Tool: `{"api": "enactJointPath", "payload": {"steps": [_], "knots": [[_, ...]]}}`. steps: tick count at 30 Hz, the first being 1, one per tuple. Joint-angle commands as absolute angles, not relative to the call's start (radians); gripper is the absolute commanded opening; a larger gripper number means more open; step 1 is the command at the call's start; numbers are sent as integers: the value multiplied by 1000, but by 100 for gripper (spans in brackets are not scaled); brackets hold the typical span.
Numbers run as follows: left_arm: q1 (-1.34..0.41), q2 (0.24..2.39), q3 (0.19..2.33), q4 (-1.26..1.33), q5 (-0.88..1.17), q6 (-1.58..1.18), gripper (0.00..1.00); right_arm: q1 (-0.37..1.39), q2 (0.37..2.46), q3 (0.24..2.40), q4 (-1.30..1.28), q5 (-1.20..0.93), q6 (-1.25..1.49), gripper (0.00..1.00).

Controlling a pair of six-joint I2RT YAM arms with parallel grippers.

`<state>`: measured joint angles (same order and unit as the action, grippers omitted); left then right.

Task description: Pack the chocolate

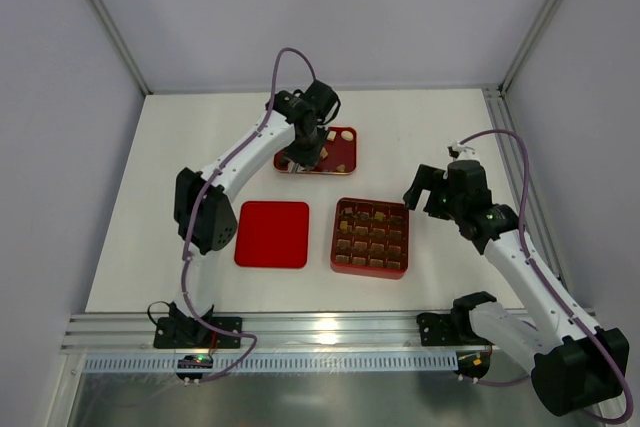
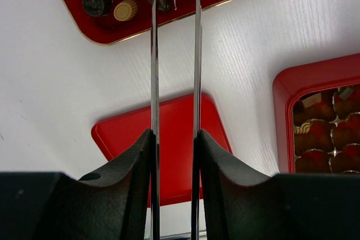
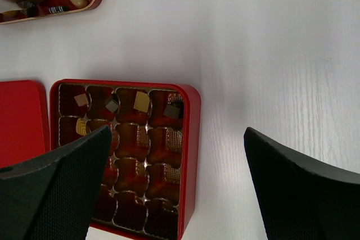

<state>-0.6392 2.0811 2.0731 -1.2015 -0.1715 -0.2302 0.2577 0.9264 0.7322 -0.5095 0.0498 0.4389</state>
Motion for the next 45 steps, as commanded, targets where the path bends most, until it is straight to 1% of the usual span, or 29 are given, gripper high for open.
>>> {"api": "enactJointPath", "payload": {"steps": [1,16,29,45], "knots": [[-630,2026,2077,-1178,-167,-224,33,253,907,767,-508,63,430,100],[-630,2037,2132,-1181,-199,-242,29,255,907,768,-506,64,426,100],[-630,2043,2168,-1193,-193,-248,28,255,914,770,-500,66,428,100],[-638,1953,2137,-1190,-147,-273,27,255,933,781,-482,78,433,100]]}}
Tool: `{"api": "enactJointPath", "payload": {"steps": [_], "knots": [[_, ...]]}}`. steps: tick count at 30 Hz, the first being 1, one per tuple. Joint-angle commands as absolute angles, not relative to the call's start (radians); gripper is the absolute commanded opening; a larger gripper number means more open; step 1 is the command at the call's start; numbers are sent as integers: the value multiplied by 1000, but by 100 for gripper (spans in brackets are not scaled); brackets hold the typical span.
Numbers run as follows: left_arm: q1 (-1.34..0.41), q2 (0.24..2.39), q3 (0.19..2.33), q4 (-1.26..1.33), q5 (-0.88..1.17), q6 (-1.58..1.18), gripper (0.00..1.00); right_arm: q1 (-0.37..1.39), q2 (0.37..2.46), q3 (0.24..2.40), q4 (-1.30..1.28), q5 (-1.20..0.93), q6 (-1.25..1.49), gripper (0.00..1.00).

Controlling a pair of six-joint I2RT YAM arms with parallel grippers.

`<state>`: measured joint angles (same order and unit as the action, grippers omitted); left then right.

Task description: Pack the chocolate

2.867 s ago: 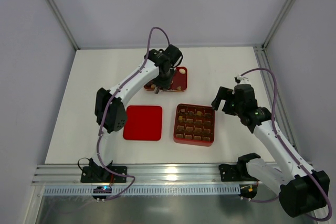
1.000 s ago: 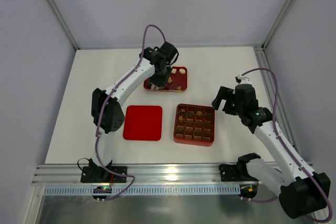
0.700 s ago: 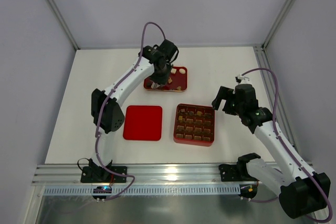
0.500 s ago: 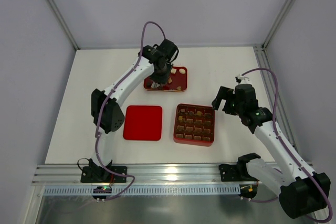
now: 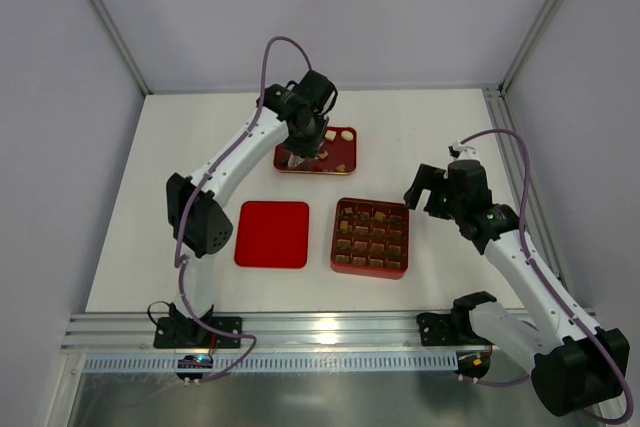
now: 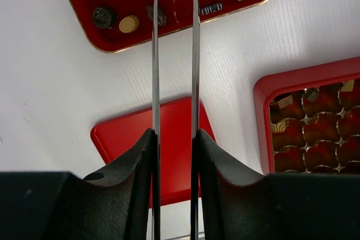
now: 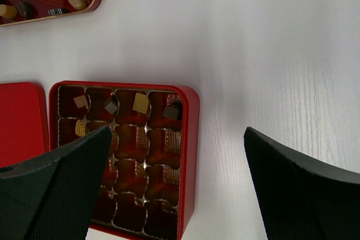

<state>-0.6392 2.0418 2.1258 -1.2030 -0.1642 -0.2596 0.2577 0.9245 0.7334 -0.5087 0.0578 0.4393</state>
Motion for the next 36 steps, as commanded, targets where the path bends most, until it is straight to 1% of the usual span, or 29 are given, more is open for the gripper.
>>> {"api": "enactJointPath", "payload": {"steps": [1,15,22,36], "knots": [[-641,1945,2128,-1190,-149,-276,27,253,934,781,-477,78,434,100],[-733,1827,2004,-1170,-158,-324,26,255,948,793,-469,84,439,100],[-836,1758,1945,-1169,-179,-371,26,255,945,793,-469,92,445,100],[-1064,1635,1743,-1112,-232,-508,27,253,916,804,-492,109,454,100]]}}
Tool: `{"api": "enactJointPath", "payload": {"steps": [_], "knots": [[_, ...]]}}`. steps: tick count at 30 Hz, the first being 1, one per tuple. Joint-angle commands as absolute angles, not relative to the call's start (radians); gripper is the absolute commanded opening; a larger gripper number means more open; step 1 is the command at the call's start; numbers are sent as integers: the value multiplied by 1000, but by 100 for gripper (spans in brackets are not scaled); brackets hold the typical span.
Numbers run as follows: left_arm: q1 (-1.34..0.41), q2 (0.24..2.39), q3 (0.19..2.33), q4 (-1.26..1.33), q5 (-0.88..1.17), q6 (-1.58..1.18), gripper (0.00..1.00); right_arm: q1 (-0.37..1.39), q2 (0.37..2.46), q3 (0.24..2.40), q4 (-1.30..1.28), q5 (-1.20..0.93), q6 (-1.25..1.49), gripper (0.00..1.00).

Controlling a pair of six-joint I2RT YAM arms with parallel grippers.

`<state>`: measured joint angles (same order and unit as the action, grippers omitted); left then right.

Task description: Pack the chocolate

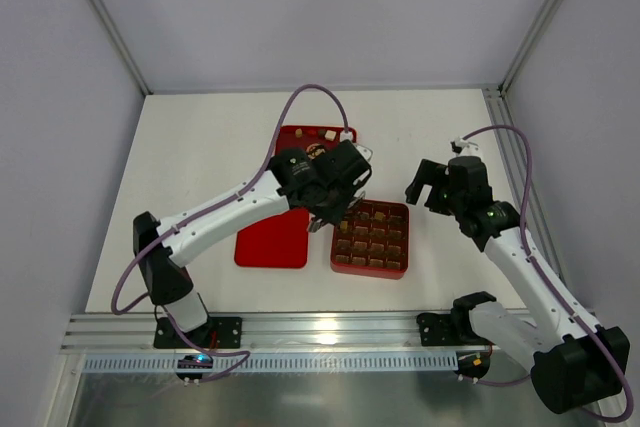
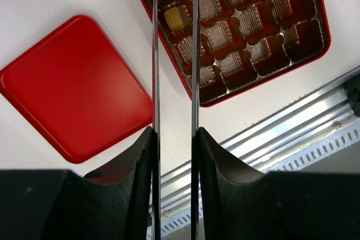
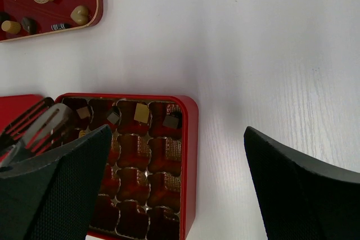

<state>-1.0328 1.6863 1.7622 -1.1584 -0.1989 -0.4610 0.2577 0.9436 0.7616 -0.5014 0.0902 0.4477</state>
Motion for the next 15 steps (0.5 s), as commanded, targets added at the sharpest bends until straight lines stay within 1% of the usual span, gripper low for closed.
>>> {"api": "enactJointPath", "payload": {"steps": [1,15], "knots": [[-1083,1628,1730,-1114,-238,-518,27,255,911,804,-497,113,456,100],[-1164,1621,1671,-1089,-249,-557,27,255,890,781,-514,123,454,100]]}}
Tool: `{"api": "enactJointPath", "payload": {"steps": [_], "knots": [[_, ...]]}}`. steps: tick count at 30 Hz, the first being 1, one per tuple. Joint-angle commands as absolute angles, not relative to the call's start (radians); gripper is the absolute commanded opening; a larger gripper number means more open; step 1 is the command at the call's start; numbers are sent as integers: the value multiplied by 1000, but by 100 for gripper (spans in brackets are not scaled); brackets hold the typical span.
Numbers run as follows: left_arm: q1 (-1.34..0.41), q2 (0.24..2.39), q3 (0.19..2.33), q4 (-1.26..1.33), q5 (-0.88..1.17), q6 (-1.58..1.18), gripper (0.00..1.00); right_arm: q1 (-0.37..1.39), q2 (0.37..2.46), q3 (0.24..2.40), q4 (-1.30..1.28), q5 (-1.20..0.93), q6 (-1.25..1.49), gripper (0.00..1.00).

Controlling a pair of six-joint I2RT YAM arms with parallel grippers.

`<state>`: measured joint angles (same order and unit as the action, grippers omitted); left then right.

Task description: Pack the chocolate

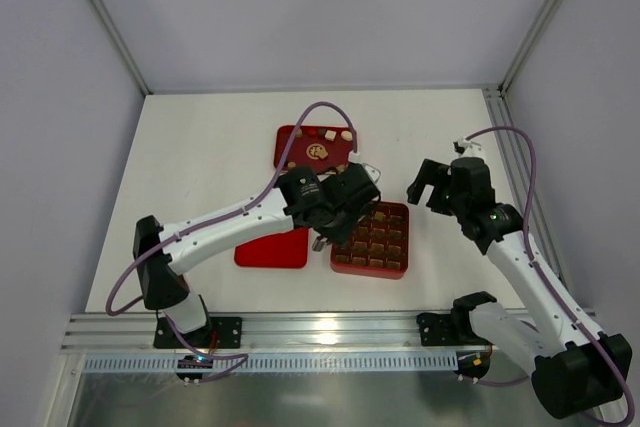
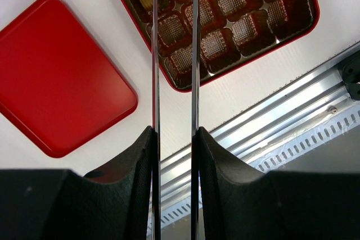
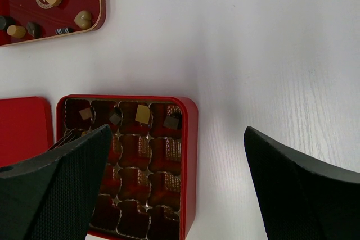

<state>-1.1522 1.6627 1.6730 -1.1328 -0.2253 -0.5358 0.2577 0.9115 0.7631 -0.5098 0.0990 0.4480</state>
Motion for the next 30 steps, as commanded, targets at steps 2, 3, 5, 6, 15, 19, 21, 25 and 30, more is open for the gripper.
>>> {"api": "enactJointPath", "payload": {"steps": [2,3,5,6,15,19,21,25,30], "knots": [[-1173,1623,1663,-1078,-244,-558,27,255,887,781,-512,123,454,100],[-1175,1624,1654,-1074,-242,-560,27,253,887,779,-514,123,454,100],[-1180,1626,1651,-1071,-239,-561,27,255,887,779,-517,124,456,100],[-1181,1629,1649,-1071,-239,-563,27,255,887,779,-515,123,456,100],[-1195,1635,1647,-1074,-250,-566,31,255,884,775,-517,120,456,100],[-1195,1641,1647,-1077,-256,-568,31,255,884,773,-515,118,456,100],[-1197,1643,1647,-1077,-256,-566,31,255,882,772,-515,118,454,100],[-1198,1644,1646,-1074,-261,-568,31,255,887,770,-514,117,454,100],[-1198,1652,1647,-1074,-259,-565,34,255,882,767,-512,114,456,100]]}}
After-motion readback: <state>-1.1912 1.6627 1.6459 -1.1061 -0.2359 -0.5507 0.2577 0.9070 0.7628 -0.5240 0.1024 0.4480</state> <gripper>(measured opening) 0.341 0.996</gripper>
